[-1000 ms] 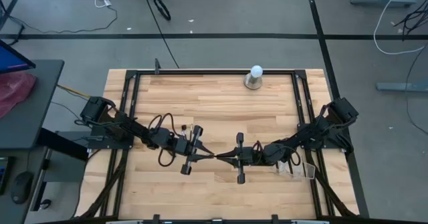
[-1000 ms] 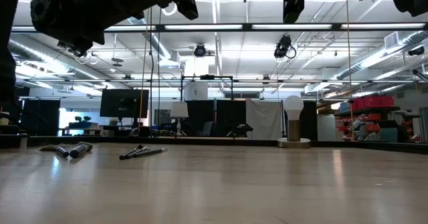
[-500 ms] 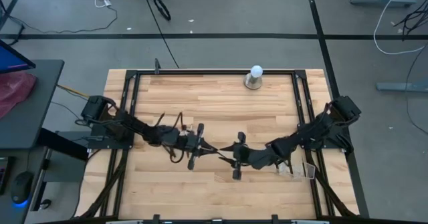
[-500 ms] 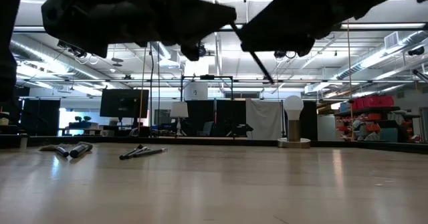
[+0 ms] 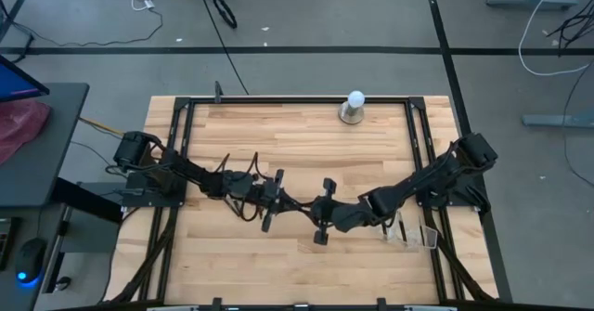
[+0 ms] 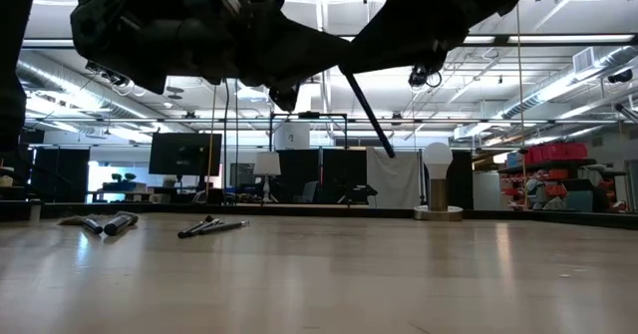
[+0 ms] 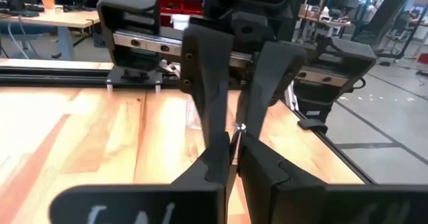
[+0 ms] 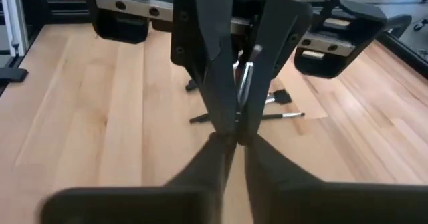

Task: Put items in baskets/containers
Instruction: Put the black liner brush into the transparent organizer, then put the black blush brush into the transparent organizer

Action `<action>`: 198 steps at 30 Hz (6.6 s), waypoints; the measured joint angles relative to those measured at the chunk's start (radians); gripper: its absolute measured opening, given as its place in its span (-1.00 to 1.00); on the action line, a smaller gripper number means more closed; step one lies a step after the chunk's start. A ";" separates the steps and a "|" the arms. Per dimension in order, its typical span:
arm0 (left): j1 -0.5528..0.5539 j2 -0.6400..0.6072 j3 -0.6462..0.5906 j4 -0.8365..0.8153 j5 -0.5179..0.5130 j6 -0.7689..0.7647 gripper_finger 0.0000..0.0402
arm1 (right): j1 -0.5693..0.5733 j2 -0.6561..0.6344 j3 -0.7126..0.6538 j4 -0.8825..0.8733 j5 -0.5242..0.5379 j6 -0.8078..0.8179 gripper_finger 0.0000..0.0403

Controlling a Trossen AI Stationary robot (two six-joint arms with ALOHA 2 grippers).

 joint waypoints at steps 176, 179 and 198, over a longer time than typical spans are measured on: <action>-0.200 -0.305 -0.058 -0.250 -0.525 -0.184 -0.78 | -0.067 0.103 -0.271 0.814 -0.185 -0.073 -0.05; -0.171 -0.256 -0.058 -0.098 -0.424 -0.097 -0.78 | -0.084 0.157 -0.216 0.850 -0.189 -0.079 -0.05; -0.142 -0.164 -0.058 0.064 -0.327 -0.043 -0.62 | -0.062 0.174 -0.091 0.826 -0.113 -0.212 -0.86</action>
